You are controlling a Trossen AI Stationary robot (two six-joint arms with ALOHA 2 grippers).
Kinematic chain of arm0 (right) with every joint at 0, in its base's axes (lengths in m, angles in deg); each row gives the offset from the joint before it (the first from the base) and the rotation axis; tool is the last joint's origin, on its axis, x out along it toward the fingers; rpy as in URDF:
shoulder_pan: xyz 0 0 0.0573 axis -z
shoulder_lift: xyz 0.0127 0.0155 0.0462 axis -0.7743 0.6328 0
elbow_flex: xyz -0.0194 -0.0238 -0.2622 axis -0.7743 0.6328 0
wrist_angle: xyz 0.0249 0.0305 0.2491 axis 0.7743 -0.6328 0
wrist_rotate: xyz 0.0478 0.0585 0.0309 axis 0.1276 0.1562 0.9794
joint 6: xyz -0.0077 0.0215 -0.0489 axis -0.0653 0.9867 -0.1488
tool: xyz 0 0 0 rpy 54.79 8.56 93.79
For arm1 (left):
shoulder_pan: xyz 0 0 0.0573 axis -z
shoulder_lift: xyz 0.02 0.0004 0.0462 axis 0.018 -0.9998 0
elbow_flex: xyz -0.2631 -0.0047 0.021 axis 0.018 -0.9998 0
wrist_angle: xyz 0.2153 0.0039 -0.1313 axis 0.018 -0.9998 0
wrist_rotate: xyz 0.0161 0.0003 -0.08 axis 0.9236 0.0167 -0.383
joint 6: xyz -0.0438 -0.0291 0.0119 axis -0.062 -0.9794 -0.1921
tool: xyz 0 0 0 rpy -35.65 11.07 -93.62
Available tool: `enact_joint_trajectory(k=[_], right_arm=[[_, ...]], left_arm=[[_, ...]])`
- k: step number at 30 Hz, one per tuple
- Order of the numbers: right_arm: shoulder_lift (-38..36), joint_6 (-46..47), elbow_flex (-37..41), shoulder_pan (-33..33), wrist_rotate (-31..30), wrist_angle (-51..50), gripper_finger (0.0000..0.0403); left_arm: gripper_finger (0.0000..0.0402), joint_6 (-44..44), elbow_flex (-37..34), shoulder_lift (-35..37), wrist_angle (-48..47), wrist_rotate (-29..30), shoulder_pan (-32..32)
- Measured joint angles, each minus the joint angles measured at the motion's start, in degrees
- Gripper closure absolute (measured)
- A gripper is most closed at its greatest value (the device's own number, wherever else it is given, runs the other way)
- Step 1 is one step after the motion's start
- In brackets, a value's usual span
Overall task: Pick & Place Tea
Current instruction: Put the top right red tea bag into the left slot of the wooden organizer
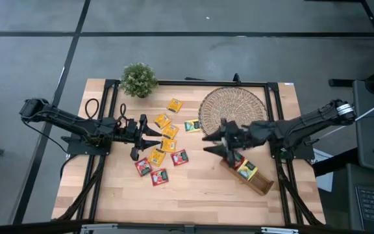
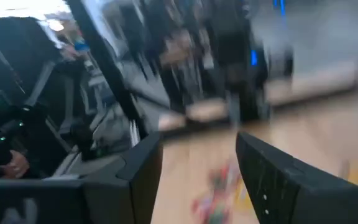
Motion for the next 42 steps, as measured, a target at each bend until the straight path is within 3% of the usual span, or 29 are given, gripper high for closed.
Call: enact_joint_trajectory(k=[4, 7, 17, 22, 26, 35, 42], right_arm=[[0.0, -13.35, 0.0, 0.85, -0.24, 9.51, 0.0199], [0.0, -16.9, 0.0, 1.5, -0.29, 14.03, 0.0199], [0.04, -16.91, 0.0, 2.63, -0.72, 8.11, 0.0198], [1.12, -11.26, 0.0, 2.76, -0.84, 5.16, 0.0198], [6.29, -6.2, 0.04, 4.45, -1.77, 2.46, 0.0198], [16.47, -3.22, 0.04, 7.0, -1.75, 3.23, 0.0198], [19.95, -1.57, 0.04, 6.98, -1.75, 3.26, 0.0198]], left_arm=[[0.0261, 0.0, 0.0, 0.0, 0.0, 0.0, 0.0], [0.0261, 0.24, 0.0, 0.0, 0.0, 0.02, 0.0], [0.0261, 2.99, 0.0, 0.02, -1.87, 0.27, 0.0], [0.0261, -0.92, 0.0, 0.02, -10.87, 4.77, 0.0], [0.0261, -3.05, 2.63, -1.48, -22.0, 9.71, -0.57], [0.0261, 1.3, 13.1, -14.9, -36.96, 8.23, -3.4], [0.0261, 8.32, 15.65, -25.97, -38.12, 5.91, -4.24]])
